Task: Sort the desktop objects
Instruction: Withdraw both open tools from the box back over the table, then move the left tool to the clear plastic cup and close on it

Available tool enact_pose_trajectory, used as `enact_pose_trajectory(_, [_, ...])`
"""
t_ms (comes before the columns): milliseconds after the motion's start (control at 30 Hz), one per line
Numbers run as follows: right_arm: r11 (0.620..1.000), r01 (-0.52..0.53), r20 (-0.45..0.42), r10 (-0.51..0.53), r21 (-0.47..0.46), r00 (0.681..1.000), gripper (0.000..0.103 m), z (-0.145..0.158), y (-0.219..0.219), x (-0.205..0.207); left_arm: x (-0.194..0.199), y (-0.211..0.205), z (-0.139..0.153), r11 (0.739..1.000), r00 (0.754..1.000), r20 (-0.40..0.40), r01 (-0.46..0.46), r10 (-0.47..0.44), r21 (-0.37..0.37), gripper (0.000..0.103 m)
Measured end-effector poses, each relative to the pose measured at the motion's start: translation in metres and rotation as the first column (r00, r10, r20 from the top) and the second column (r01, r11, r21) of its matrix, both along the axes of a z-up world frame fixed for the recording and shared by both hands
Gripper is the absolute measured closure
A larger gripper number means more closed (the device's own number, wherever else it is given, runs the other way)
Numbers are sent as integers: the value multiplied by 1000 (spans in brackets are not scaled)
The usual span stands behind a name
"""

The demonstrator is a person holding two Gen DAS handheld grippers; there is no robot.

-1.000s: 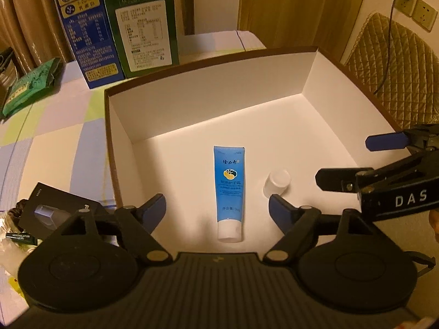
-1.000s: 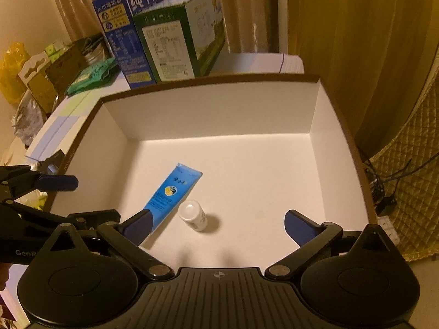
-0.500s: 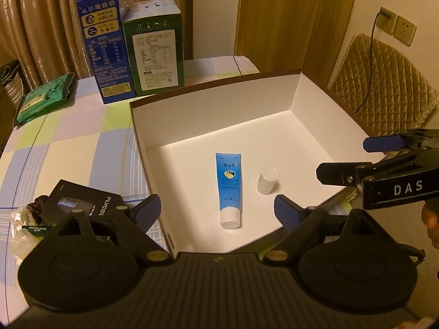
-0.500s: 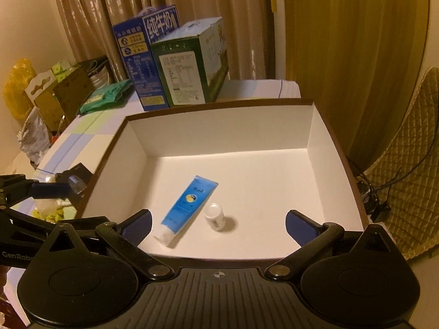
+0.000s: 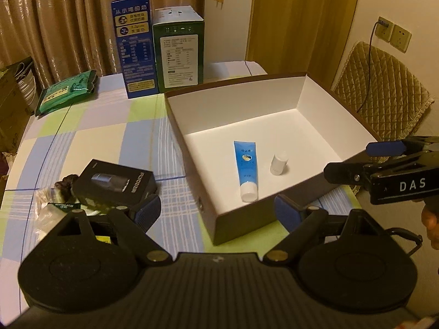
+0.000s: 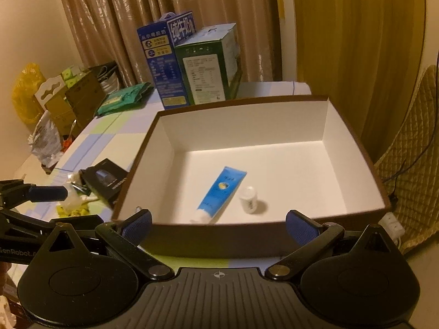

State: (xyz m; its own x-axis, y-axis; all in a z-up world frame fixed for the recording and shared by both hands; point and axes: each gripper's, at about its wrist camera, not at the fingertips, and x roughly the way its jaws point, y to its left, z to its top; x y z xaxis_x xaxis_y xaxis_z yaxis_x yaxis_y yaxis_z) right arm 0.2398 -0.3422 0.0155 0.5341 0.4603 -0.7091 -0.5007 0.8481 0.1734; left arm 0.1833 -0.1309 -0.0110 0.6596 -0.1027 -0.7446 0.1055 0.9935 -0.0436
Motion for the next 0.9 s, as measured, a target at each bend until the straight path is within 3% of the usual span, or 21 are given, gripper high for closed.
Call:
enact_pose_trajectory(500, [999, 40, -50, -41, -7, 998, 2, -8, 25, -40, -28, 34, 3, 998, 999, -14, 43, -43, -41, 16])
enact_pose_trajectory(900, [1000, -5, -93, 4, -10, 996, 2, -18, 77, -72, -49, 82, -3, 999, 998, -48, 27, -28, -36, 16])
